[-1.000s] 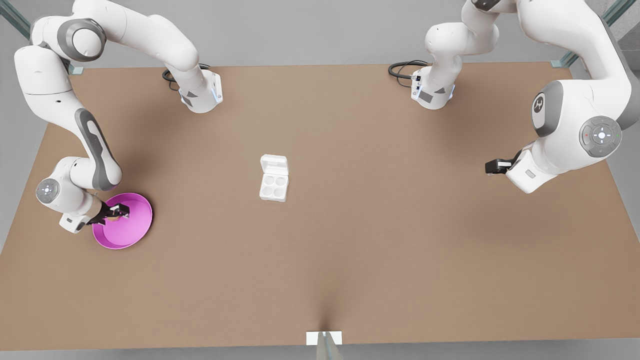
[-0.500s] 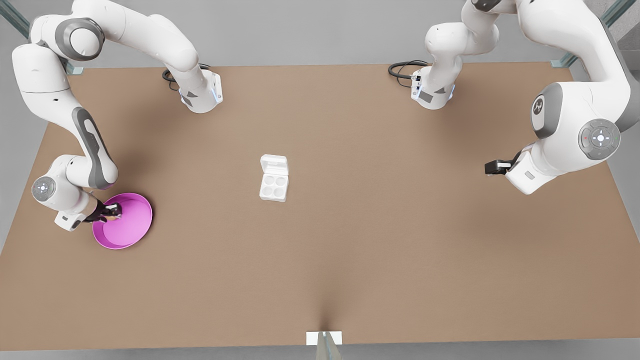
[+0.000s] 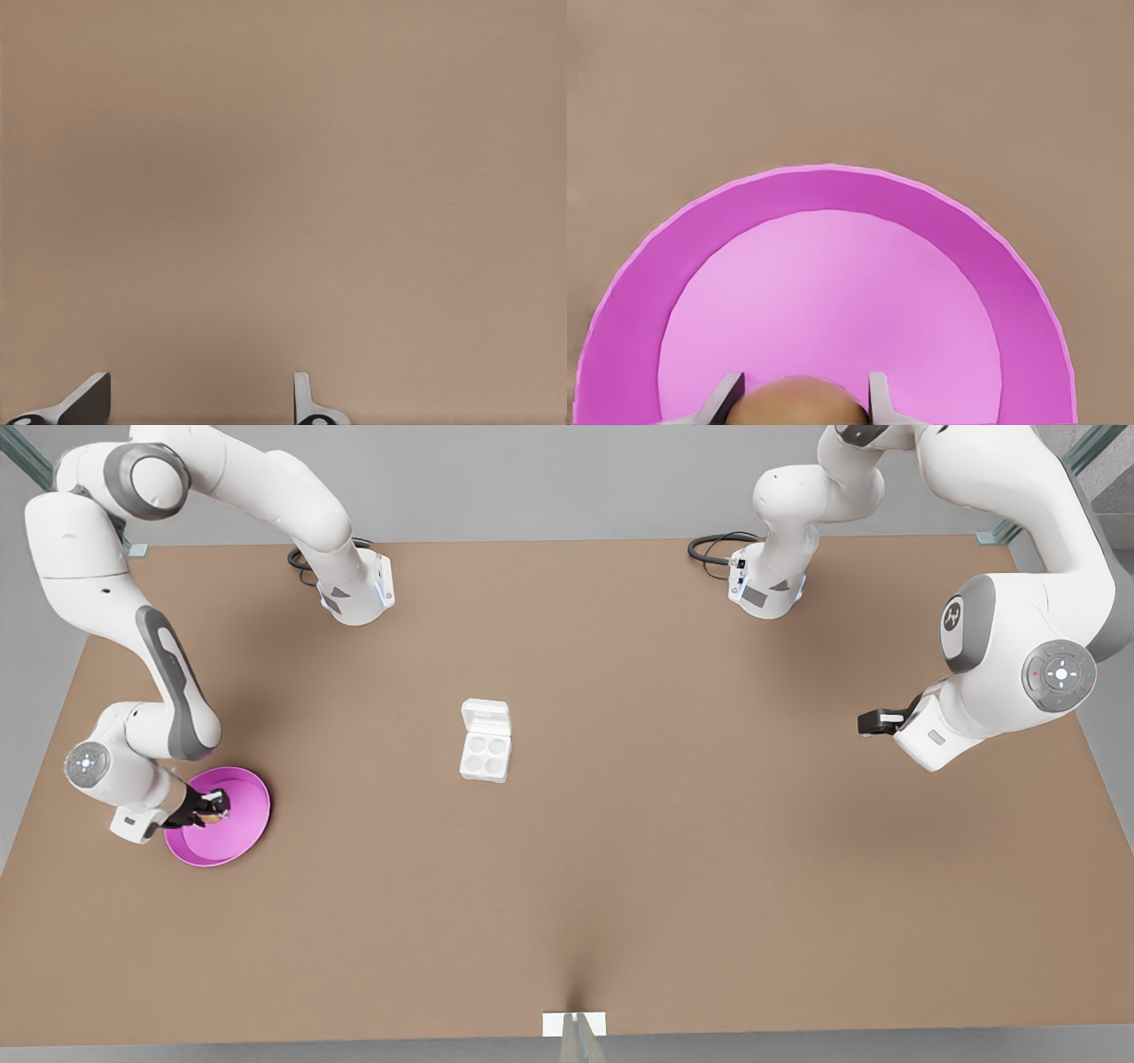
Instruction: Pack egg into the box and close the box lid
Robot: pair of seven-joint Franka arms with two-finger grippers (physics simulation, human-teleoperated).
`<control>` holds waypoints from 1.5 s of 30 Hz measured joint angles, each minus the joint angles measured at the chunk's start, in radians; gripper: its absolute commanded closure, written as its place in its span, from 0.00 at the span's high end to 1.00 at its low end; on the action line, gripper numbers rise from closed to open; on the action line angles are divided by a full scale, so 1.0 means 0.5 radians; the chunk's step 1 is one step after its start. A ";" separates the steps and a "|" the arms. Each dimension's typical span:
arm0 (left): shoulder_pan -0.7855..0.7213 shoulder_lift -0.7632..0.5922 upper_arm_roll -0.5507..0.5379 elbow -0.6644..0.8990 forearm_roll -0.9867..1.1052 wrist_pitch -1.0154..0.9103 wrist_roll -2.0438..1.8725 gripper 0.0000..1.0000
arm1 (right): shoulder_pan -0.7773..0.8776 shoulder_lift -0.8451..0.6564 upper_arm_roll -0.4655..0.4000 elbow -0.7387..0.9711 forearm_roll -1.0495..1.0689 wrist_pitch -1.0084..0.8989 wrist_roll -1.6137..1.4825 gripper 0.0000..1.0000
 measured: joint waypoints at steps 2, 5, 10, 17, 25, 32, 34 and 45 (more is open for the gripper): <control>0.000 0.000 0.000 0.000 0.000 -0.001 0.000 1.00 | -0.001 -0.006 0.219 0.002 0.003 -0.053 0.048 0.51; 0.000 -0.003 0.000 0.004 0.000 -0.004 -0.001 1.00 | 0.166 -0.008 0.434 0.028 0.013 -0.129 0.168 0.50; -0.003 -0.007 0.000 0.006 0.002 -0.008 -0.004 1.00 | 0.897 -0.006 0.472 0.168 0.101 -0.243 0.548 0.51; -0.003 -0.006 0.000 0.006 0.002 -0.011 -0.007 1.00 | 1.350 0.005 0.471 0.085 0.172 -0.298 1.305 0.51; 0.000 -0.006 0.000 0.004 0.001 -0.011 -0.008 1.00 | 1.367 -0.011 0.515 -0.116 0.181 -0.235 2.058 0.51; -0.002 -0.003 0.000 0.005 0.001 -0.010 -0.009 1.00 | 1.353 -0.012 0.518 -0.213 0.172 -0.229 2.533 0.66; -0.002 -0.003 0.000 0.004 0.001 -0.009 -0.009 1.00 | 1.351 -0.012 0.518 -0.220 0.166 -0.234 2.643 1.00; -0.169 -0.010 -0.007 0.107 0.006 -0.149 -0.031 0.21 | 1.414 -0.286 -0.534 0.981 0.406 -0.736 2.549 1.00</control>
